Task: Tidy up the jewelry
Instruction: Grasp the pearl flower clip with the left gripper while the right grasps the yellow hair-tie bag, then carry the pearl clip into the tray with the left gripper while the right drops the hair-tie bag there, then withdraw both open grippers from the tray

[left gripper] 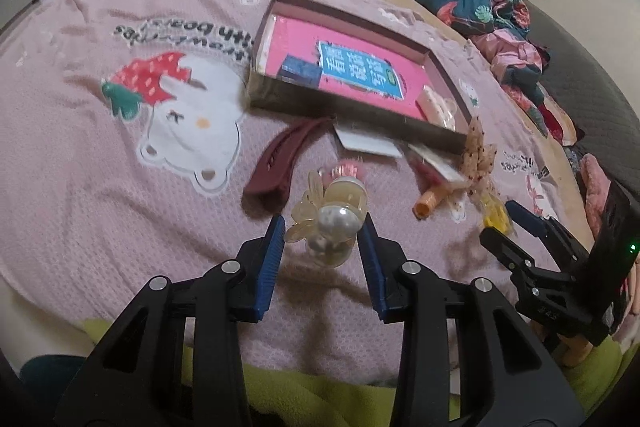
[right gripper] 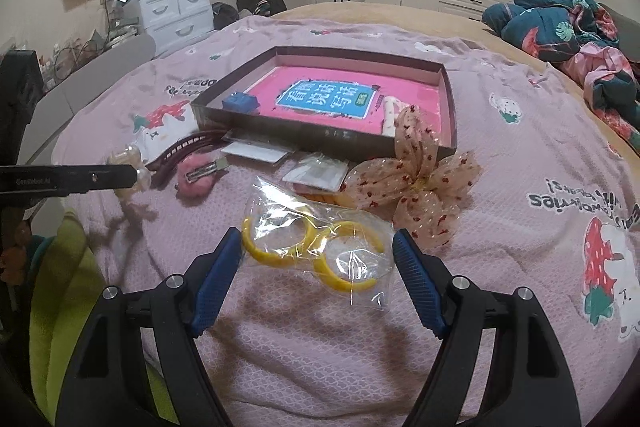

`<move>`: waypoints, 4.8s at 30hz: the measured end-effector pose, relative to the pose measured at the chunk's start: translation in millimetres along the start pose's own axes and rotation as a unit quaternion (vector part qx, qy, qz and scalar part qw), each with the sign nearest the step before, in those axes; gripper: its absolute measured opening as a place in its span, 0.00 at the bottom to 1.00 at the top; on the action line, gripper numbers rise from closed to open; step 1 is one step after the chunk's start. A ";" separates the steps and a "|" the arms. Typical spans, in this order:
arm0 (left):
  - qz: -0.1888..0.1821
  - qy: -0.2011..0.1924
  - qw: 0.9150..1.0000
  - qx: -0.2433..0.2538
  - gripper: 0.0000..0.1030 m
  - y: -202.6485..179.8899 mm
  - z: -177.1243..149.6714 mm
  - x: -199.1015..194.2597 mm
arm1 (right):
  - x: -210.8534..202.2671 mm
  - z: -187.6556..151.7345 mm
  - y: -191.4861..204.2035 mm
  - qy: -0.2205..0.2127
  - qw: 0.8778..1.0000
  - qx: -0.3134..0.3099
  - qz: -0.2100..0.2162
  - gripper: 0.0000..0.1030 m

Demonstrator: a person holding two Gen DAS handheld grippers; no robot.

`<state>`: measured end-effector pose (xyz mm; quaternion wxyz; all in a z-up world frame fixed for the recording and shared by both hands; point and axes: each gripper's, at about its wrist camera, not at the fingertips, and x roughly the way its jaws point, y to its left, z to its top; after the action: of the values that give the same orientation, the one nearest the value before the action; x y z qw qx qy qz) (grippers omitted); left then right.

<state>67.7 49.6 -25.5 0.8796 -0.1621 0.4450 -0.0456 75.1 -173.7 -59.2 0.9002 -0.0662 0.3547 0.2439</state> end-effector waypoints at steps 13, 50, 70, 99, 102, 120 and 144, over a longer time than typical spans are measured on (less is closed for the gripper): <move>-0.001 -0.022 1.000 0.012 0.28 -13.0 41.9 5.4 | -8.6 33.2 -25.4 -0.028 0.999 0.008 -0.021 0.74; -0.003 0.003 0.999 0.034 0.28 -54.7 120.6 101.5 | 64.1 119.0 -92.5 -0.031 0.996 0.039 -0.068 0.74; -0.003 0.026 0.999 0.037 0.28 -47.1 127.1 144.0 | 156.4 145.6 -105.3 0.040 0.998 0.028 -0.050 0.74; 0.004 -0.024 0.999 0.024 0.56 -35.2 112.6 92.0 | 93.6 120.1 -107.6 -0.006 0.996 0.066 -0.057 0.90; 0.007 -0.030 0.999 0.020 0.58 -32.7 110.9 84.7 | 82.5 116.1 -105.0 -0.012 0.996 0.064 -0.061 0.90; 0.011 -0.063 0.998 0.005 0.61 -17.4 102.5 35.8 | 29.9 94.5 -89.4 -0.030 0.996 0.055 -0.071 0.90; 0.025 -0.080 0.996 0.021 0.71 -20.7 68.4 -1.8 | -10.7 58.0 -59.2 -0.023 0.997 0.029 -0.062 0.90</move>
<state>122.5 47.3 20.3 0.9162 -0.1357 0.3764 -0.0195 132.3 -212.6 -12.3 0.9230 -0.0558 0.3360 0.1788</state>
